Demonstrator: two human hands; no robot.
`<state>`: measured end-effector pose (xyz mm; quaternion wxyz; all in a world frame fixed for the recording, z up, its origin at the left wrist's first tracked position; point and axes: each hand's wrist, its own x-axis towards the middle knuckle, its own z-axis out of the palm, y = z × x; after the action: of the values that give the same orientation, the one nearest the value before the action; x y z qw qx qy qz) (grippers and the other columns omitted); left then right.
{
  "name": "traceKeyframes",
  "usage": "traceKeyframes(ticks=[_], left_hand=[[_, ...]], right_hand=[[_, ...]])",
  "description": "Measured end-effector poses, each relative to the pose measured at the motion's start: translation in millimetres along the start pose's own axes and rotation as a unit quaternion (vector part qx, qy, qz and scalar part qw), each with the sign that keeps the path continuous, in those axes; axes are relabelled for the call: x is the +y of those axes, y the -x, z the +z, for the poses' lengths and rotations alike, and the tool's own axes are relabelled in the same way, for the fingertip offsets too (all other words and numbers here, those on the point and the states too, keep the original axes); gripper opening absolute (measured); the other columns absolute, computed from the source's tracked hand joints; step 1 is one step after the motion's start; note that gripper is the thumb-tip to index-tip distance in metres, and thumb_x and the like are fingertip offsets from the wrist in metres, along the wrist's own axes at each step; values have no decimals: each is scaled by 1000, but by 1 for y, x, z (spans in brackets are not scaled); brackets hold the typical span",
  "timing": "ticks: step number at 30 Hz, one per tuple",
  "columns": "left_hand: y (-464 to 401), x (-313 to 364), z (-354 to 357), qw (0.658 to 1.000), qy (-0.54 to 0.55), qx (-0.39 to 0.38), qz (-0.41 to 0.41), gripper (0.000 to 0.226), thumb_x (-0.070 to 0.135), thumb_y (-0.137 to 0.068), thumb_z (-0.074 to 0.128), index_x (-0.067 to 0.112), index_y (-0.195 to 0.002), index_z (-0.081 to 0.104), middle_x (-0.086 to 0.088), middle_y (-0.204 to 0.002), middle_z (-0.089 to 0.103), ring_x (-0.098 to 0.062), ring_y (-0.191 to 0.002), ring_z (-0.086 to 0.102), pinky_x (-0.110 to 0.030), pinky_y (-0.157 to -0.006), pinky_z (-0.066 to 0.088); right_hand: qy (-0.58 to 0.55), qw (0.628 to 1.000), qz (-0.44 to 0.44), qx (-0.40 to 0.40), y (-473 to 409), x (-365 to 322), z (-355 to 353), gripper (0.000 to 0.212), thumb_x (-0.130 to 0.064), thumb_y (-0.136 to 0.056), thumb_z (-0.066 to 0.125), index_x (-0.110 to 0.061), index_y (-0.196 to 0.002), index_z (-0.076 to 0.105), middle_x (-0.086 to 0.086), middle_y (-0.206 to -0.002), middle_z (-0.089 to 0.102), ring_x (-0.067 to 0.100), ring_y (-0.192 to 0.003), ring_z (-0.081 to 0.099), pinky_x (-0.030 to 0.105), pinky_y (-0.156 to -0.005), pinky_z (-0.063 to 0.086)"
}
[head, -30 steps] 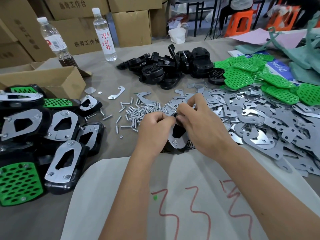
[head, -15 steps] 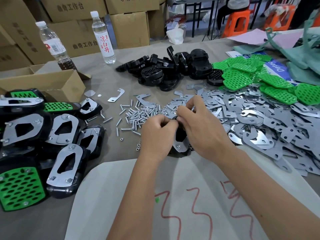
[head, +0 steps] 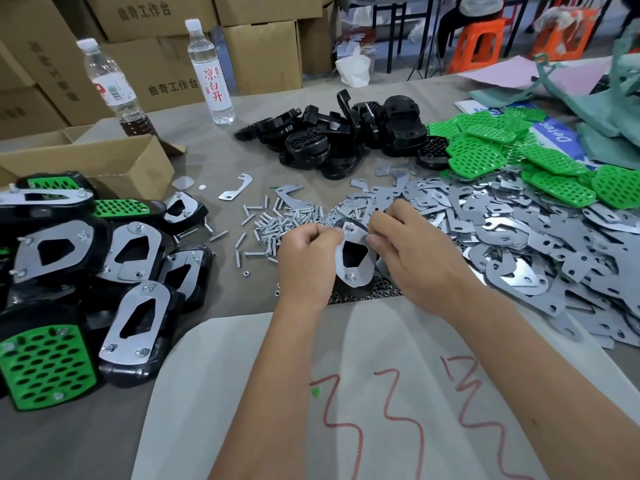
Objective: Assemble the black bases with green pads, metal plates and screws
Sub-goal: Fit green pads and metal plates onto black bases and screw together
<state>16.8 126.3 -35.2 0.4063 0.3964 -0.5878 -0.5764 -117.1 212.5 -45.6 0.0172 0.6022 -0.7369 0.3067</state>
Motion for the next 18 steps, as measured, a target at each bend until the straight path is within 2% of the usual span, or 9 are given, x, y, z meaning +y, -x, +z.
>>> traceKeyframes(ticks=[3,6,9,11,14,18], left_hand=[[0,0,0,1000,-5,-10,4,31,30,-71,63,21,-55,38,-4,-63,35,-23,-69,31,-41,-67,28],[-2,-2,-1,1000,-2,-22,9,29,31,-74,63,18,-59,43,-6,-66,39,-24,-69,35,-41,-68,31],[-3,-3,1,1000,-4,-15,1,24,33,-76,63,14,-66,53,-9,-70,47,-23,-70,43,-45,-68,40],[-3,-3,3,1000,-8,9,3,23,34,-78,63,14,-69,58,-6,-70,52,-21,-69,46,-46,-68,46],[-5,-5,2,999,2,53,5,34,37,-78,63,3,-81,63,-1,-71,54,-18,-70,46,-37,-72,42],[-7,-8,-1,997,13,81,-15,35,38,-77,66,4,-80,60,-4,-71,48,-21,-70,42,-43,-71,46]], right_hand=[[48,999,11,22,1,-3,4,26,-41,-105,31,-21,-94,42,-4,-97,38,24,-73,43,37,-59,35],[71,996,28,44,0,-6,8,28,-41,-106,30,-19,-91,41,-2,-95,39,26,-70,44,37,-56,32],[16,995,64,69,-1,-6,6,31,-44,-105,39,-18,-89,45,-3,-92,45,26,-73,47,39,-60,36],[-38,996,41,75,0,-8,0,30,-46,-103,44,-19,-89,46,-4,-91,48,24,-76,48,43,-66,42],[-69,997,-33,11,4,-15,-5,27,-46,-102,45,-21,-93,48,-8,-92,45,20,-77,47,44,-70,44],[-30,997,-45,-56,5,-22,-3,28,-44,-103,35,-21,-99,50,-3,-101,42,26,-74,49,47,-66,46]])
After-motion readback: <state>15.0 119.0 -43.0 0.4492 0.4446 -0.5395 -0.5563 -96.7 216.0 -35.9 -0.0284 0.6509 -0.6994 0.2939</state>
